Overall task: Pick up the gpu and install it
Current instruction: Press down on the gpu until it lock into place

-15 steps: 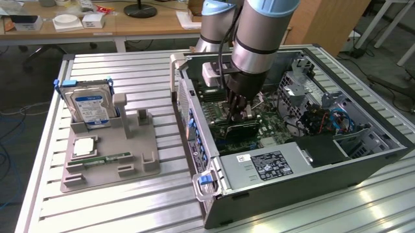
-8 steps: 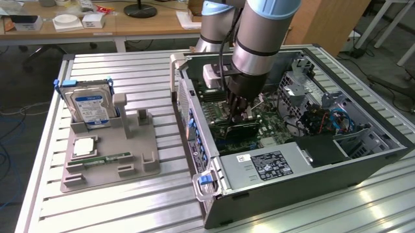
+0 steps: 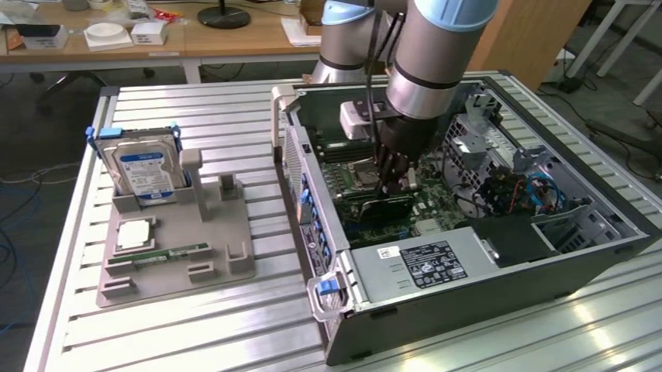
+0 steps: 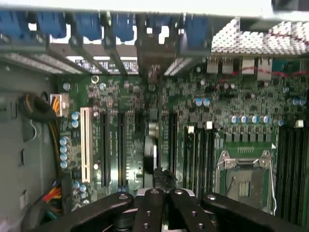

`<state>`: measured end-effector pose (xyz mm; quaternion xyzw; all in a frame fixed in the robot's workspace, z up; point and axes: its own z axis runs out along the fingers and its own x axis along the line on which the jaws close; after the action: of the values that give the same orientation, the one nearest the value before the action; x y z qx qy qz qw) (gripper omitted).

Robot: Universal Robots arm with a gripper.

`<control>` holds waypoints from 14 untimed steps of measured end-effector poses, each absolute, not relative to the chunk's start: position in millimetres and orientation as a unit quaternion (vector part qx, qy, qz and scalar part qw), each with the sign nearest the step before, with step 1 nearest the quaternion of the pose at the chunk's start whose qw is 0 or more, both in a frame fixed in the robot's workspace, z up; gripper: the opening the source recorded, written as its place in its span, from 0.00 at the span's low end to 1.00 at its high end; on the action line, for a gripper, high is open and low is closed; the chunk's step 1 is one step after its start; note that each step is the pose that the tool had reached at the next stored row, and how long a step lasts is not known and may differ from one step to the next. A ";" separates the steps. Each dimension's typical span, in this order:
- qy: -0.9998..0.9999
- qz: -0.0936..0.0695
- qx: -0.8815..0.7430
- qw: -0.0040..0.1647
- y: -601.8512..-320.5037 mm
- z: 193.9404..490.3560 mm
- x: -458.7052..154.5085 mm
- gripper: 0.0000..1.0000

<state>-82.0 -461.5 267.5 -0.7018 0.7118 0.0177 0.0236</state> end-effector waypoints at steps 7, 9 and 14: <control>0.712 0.018 -0.702 0.024 -461.5 266.2 -72.7 0.10; 0.712 0.017 -0.702 0.023 -461.7 263.1 -72.9 0.10; 0.712 0.018 -0.702 0.023 -461.5 261.3 -72.9 0.10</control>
<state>-72.9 -461.5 261.3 -0.7018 0.7118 0.0176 0.0235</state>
